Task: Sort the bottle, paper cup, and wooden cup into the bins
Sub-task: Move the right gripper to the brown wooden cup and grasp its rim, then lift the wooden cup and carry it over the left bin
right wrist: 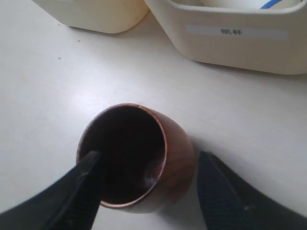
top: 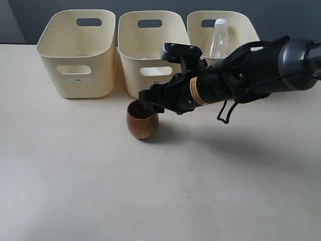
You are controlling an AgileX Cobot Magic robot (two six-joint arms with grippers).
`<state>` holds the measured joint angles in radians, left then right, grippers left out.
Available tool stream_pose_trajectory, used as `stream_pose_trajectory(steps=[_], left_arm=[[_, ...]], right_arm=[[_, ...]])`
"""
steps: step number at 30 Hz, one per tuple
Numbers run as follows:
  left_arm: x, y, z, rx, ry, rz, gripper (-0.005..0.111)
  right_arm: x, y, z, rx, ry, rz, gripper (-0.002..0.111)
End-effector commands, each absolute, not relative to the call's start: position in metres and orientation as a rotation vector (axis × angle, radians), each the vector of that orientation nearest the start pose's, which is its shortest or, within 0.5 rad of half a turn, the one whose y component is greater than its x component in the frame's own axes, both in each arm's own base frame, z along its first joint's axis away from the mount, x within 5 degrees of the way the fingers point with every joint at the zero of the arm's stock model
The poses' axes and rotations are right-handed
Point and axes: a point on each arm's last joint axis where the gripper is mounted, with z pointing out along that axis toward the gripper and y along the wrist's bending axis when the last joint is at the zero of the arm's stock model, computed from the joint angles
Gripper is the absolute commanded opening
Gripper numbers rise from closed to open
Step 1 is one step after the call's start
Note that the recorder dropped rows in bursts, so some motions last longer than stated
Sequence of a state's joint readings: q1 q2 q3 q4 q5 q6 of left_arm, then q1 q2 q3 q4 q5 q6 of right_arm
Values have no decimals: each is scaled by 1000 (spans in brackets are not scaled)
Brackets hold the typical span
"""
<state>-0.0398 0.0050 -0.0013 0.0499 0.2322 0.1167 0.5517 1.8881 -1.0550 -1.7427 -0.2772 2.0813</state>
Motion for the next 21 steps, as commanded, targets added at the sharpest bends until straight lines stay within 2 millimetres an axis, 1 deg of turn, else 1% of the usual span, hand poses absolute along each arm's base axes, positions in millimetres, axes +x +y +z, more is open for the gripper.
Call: stream_pose_trajectory(steps=[1,4,16,17,18,21], left_arm=[[56,-1,192,167,1708,97,0],[56,-1,192,167,1708,97,0],[56,-1,192,167,1708,97,0],[56,-1,192,167,1708,97,0],[56,-1,192,167,1708,97,0],[56,-1,192,167,1708,97,0]], right_arm=[[317,222,147,-378,2469,717,55],[318,221,144,-373,2476,705,55],[318,221,144,-367,2477,705,54],[318,221,144,-367,2477,706,51],[318,221,144,-369,2478,709,45],[317,222,144,-371,2479,715,23]])
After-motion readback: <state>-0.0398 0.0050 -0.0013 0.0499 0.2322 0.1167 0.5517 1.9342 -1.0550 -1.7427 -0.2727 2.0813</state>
